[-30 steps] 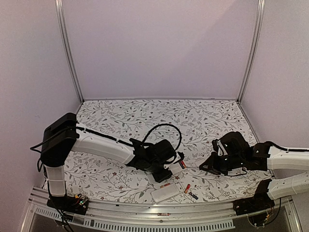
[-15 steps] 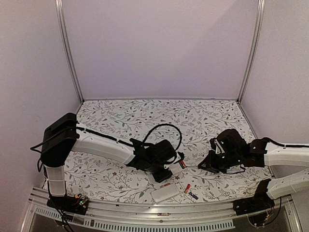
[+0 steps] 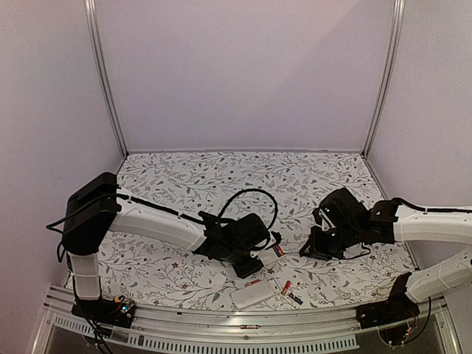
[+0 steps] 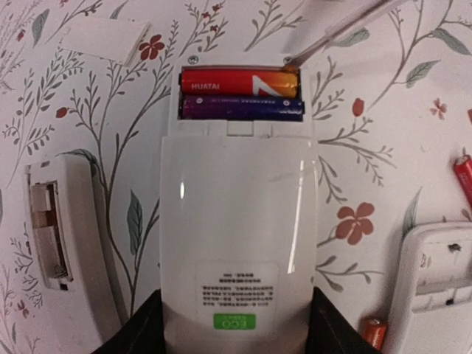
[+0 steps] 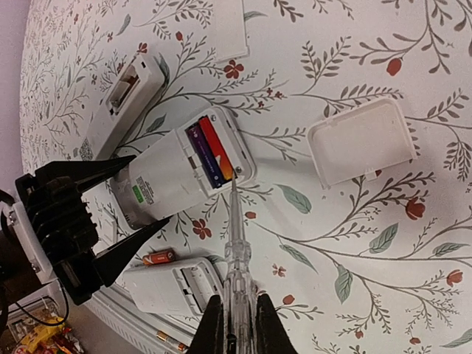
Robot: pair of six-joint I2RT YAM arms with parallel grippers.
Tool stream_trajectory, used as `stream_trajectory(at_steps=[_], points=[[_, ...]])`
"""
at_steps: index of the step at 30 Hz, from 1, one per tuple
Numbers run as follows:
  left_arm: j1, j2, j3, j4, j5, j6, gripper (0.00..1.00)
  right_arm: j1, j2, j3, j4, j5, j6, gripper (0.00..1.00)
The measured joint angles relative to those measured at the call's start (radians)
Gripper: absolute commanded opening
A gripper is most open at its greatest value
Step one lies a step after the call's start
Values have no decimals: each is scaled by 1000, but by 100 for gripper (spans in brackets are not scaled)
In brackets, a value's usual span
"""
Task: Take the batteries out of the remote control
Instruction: Remove the battery from the remote control without the battery cover.
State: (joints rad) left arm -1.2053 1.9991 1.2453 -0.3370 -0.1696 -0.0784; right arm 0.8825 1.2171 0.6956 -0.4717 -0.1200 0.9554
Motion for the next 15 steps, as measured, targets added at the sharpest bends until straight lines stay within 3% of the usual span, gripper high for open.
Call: stream_trajectory(at_steps=[6, 15], points=[[2, -2, -1, -10, -13, -2, 25, -19, 51, 19, 15, -68, -44, 0], [6, -5, -2, -20, -29, -2, 24, -161, 62, -36, 114, -279, -101, 0]])
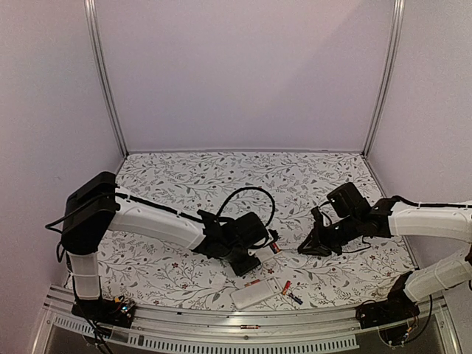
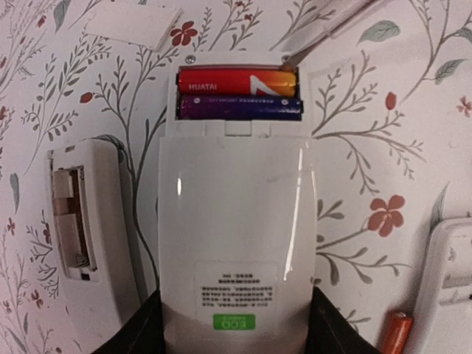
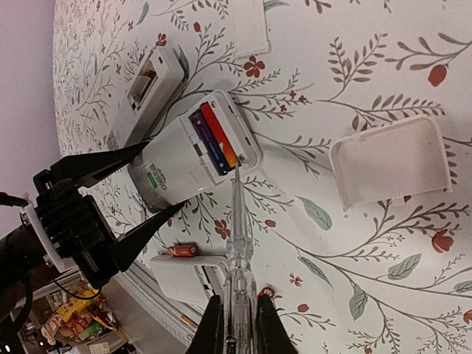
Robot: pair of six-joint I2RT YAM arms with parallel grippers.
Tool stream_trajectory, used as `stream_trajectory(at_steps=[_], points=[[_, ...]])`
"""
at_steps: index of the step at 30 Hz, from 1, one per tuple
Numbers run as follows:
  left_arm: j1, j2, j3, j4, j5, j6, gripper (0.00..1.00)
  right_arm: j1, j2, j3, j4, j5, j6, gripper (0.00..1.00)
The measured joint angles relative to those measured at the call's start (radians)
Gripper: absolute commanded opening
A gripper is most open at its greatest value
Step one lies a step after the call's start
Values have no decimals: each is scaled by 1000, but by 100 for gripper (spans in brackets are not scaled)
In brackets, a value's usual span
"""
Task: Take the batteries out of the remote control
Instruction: Remove the battery from the remote control without the battery cover.
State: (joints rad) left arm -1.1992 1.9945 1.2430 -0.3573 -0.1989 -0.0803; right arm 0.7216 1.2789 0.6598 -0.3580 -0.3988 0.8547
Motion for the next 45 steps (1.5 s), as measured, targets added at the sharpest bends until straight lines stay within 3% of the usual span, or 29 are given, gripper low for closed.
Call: stream_trajectory(at_steps=[11, 19, 22, 26, 31, 39, 45], points=[[5, -10, -13, -3, 0, 4, 24, -138, 34, -105, 185, -255, -14, 0], [-7, -1, -14, 49, 81, 52, 23, -152, 35, -156, 348, -448, 36, 0], [-7, 0, -14, 53, 83, 55, 22, -157, 6, -135, 277, -412, 16, 0], [-7, 0, -14, 54, 77, 54, 22, -158, -34, -36, 69, -236, -71, 0], [-12, 0, -14, 57, 42, 37, 21, -142, -124, -19, -47, -98, -98, 0], [-22, 1, -14, 56, -26, 19, 21, -26, -225, -122, -10, -2, 69, 0], [-37, 2, -14, 56, -62, 19, 21, -8, -235, -156, 29, 32, 167, 0]])
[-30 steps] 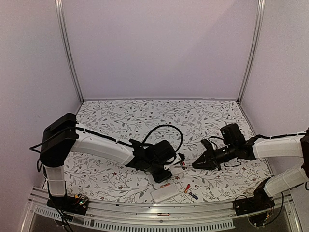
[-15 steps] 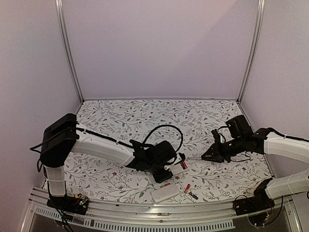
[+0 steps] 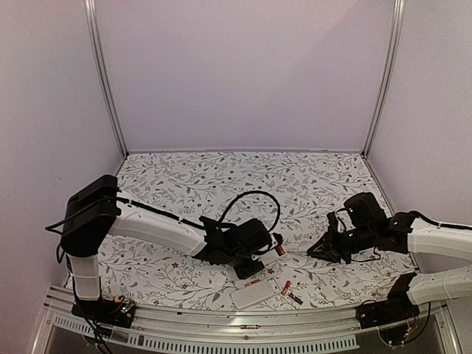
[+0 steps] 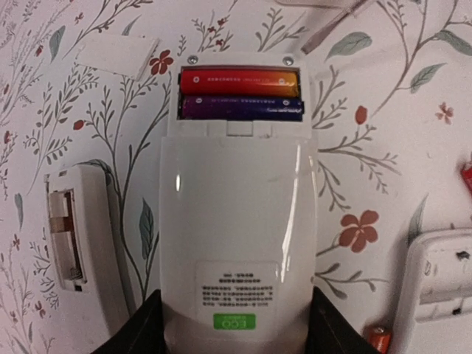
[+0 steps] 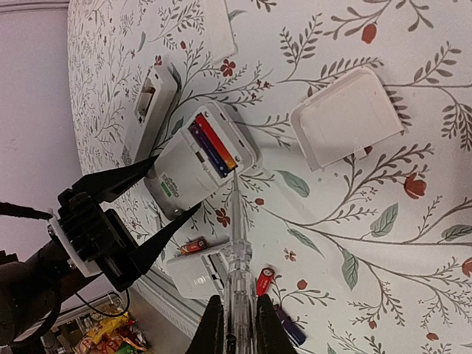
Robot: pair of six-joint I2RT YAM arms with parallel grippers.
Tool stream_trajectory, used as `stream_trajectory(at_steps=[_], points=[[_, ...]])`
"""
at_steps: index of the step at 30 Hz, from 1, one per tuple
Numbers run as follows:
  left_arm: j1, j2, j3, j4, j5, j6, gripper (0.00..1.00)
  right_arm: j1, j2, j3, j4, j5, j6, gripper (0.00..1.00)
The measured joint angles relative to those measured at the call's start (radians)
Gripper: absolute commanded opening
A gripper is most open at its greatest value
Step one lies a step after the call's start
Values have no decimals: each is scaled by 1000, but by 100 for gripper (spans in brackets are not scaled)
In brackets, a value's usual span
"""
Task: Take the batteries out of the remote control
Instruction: Remove the battery from the remote control without the battery cover.
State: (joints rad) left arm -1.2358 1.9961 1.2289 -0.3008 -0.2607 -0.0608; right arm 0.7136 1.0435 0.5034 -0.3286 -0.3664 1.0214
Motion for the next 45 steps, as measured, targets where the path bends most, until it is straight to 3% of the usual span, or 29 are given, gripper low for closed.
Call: stream_trajectory(at_steps=[21, 33, 45], points=[[-7, 1, 0, 0, -18, 1, 21, 24, 39, -4, 43, 29, 50, 0], [-7, 1, 0, 1, -17, 8, 21, 31, 117, 96, -61, 69, -67, 0], [-8, 0, -4, 8, -18, 23, 21, 32, 271, 291, -261, 86, -287, 0]])
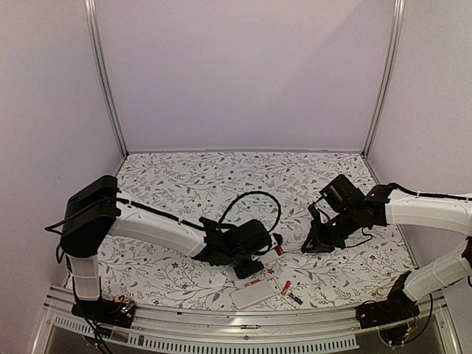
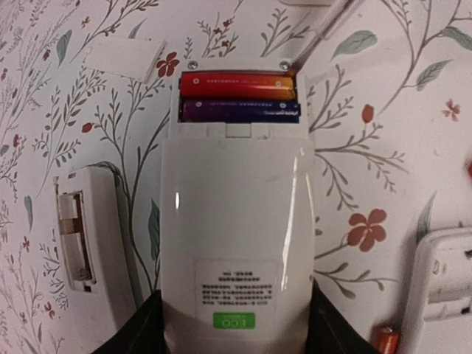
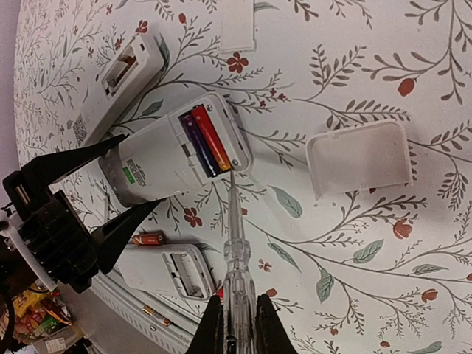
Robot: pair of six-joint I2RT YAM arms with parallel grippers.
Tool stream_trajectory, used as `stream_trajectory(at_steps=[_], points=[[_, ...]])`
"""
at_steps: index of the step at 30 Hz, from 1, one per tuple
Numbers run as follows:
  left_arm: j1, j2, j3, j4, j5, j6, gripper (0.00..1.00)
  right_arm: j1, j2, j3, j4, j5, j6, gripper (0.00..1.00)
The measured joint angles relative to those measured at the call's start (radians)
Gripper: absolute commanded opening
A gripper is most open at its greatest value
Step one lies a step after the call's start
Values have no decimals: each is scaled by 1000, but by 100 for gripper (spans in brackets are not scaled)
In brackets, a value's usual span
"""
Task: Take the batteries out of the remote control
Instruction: Remove the battery from the remote control without the battery cover.
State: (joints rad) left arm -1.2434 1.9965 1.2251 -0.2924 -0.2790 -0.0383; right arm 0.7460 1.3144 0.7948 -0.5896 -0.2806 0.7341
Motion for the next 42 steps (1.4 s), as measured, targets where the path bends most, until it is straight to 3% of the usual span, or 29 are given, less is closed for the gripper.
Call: stream_trajectory(at_steps=[10, 20, 28, 38, 42], points=[[7, -34, -55, 32, 6, 32, 20, -64, 106, 79, -57, -137, -156, 0], [16, -55, -81, 31, 35, 54, 19, -172, 122, -9, 48, -340, -218, 0], [23, -65, -87, 13, 52, 57, 18, -235, 134, -99, 182, -494, -200, 0], [27, -68, -87, -3, 64, 58, 17, -262, 131, -177, 315, -579, -102, 0], [6, -52, -85, 63, 175, 103, 17, -255, 118, -188, 391, -625, -67, 0]])
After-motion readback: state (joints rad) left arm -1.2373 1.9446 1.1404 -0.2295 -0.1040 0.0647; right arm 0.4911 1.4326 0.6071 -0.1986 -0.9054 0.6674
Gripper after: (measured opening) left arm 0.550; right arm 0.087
